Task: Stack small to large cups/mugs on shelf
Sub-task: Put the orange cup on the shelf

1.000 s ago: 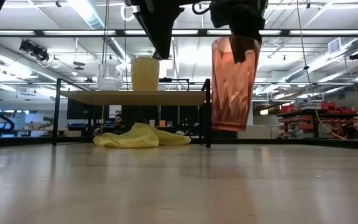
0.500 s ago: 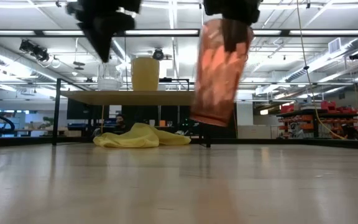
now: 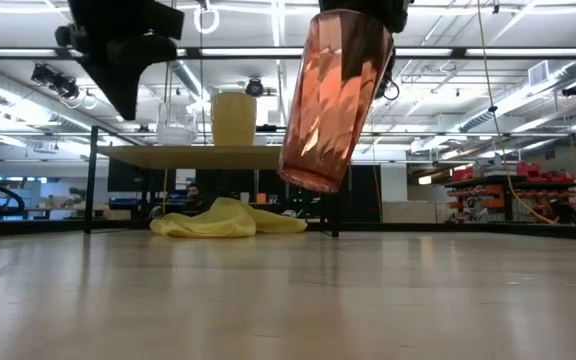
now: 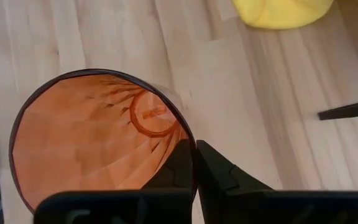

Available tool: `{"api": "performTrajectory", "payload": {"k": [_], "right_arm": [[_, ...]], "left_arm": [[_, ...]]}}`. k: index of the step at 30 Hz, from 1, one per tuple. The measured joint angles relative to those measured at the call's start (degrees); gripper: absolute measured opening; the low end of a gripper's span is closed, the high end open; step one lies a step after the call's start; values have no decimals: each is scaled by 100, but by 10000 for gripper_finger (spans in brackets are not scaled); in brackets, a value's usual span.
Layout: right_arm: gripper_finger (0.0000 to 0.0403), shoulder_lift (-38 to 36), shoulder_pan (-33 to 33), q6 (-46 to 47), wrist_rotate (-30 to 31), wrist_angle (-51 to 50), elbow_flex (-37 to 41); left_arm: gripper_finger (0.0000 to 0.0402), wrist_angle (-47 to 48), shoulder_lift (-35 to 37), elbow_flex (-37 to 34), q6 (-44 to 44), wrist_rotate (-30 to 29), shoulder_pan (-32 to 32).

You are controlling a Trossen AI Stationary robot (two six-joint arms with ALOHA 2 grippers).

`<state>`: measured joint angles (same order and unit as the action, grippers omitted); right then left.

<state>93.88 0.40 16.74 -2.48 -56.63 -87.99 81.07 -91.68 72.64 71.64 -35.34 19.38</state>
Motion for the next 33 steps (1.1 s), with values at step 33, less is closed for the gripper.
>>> {"api": "performTrajectory", "payload": {"k": [33], "right_arm": [[7,2329,-69,-1220,-57,-482,-2168]], "left_arm": [[28,-471,-15,11,-541,-66,-95]]}}
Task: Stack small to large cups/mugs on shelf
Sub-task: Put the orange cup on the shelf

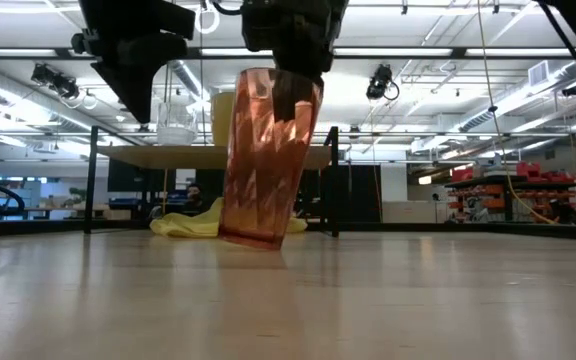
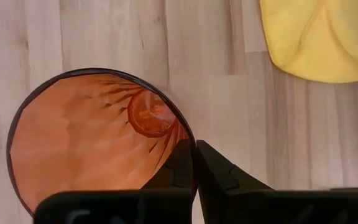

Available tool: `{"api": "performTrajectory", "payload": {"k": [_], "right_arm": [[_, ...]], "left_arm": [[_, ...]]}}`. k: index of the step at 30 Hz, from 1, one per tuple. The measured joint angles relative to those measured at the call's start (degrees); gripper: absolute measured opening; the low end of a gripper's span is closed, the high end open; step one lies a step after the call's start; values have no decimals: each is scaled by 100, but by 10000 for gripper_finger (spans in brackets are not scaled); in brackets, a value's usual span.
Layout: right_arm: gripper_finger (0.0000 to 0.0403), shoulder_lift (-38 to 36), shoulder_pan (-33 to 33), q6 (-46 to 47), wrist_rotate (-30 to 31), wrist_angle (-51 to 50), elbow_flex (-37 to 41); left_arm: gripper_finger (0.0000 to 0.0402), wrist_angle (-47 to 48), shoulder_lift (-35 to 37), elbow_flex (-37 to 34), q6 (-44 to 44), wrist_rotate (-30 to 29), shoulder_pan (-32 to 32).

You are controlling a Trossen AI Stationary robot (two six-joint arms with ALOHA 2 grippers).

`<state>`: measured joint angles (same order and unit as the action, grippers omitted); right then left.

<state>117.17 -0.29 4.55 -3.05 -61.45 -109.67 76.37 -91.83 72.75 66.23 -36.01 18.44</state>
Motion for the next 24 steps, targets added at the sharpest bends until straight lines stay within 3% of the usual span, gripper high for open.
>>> {"api": "performTrajectory", "payload": {"k": [15,24], "right_arm": [[12,-9,-189,-60,22,80,2],[45,-17,-183,-69,35,189,4]], "left_arm": [[22,-10,0,4,14,0,-175],[17,-7,0,4,10,-7,-188]]}}
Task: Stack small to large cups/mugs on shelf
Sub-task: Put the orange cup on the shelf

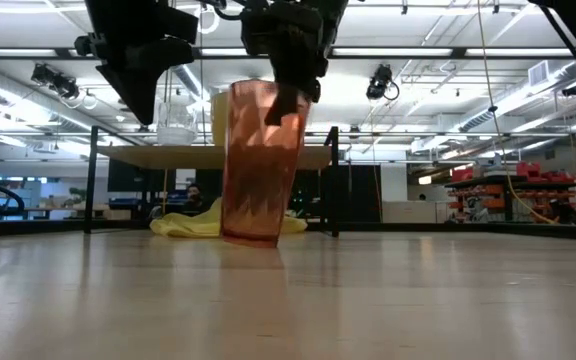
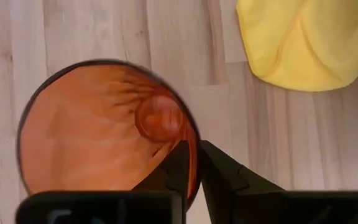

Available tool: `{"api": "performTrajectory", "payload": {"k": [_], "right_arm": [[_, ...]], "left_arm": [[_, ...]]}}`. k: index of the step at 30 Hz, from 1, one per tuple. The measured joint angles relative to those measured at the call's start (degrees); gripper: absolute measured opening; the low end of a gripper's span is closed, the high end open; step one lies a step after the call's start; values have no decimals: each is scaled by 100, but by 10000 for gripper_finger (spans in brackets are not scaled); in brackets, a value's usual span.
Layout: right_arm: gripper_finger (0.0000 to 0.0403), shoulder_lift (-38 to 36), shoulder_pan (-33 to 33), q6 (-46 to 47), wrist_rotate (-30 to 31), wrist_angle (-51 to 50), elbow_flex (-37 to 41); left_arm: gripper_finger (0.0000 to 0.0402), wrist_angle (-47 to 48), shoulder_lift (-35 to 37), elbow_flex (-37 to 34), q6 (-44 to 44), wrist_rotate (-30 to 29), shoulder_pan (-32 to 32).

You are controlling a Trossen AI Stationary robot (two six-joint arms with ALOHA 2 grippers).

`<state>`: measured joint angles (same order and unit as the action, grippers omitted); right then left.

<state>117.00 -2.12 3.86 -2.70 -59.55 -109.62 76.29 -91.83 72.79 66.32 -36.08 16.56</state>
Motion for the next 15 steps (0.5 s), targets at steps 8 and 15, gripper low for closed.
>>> {"api": "performTrajectory", "payload": {"k": [8,15], "right_arm": [[74,-10,-8,-1,-2,62,0],[92,-12,-18,0,115,61,0]], "left_arm": [[28,6,0,0,-13,-8,0],[36,35,0,0,-11,-8,0]]}}
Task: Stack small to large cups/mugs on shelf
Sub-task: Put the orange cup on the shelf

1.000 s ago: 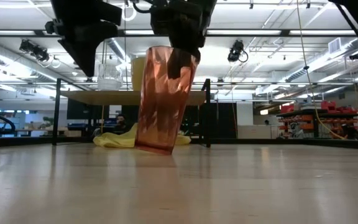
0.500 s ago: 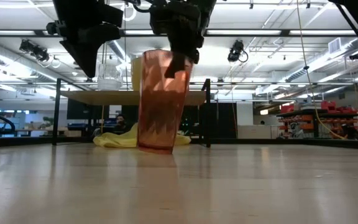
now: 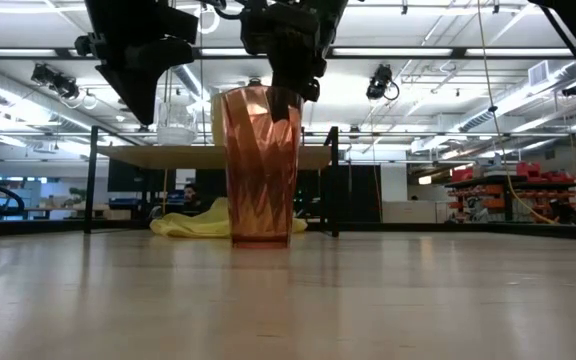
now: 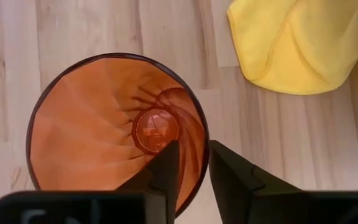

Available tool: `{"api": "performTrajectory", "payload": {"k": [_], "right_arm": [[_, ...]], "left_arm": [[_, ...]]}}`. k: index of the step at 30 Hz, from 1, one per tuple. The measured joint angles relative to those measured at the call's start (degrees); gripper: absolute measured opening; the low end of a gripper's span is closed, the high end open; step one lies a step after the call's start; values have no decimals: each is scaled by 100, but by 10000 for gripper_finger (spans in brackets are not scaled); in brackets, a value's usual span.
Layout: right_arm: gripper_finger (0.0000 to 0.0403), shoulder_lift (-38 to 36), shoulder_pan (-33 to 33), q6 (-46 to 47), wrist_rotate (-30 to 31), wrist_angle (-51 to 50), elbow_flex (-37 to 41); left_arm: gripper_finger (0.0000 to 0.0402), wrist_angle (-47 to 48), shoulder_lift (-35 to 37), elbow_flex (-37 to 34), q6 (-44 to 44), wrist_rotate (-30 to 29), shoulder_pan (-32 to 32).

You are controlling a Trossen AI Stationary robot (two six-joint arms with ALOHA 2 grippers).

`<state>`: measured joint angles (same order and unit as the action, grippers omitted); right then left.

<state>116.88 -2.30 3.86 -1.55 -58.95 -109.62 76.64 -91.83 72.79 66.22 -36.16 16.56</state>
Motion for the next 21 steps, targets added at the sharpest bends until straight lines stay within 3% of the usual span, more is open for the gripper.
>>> {"api": "performTrajectory", "payload": {"k": [10,21], "right_arm": [[101,-399,1,0,1,-108,4],[100,-1939,173,472,173,-434,18]], "left_arm": [[30,32,-2,0,13,2,0],[37,76,-2,0,11,10,0]]}}
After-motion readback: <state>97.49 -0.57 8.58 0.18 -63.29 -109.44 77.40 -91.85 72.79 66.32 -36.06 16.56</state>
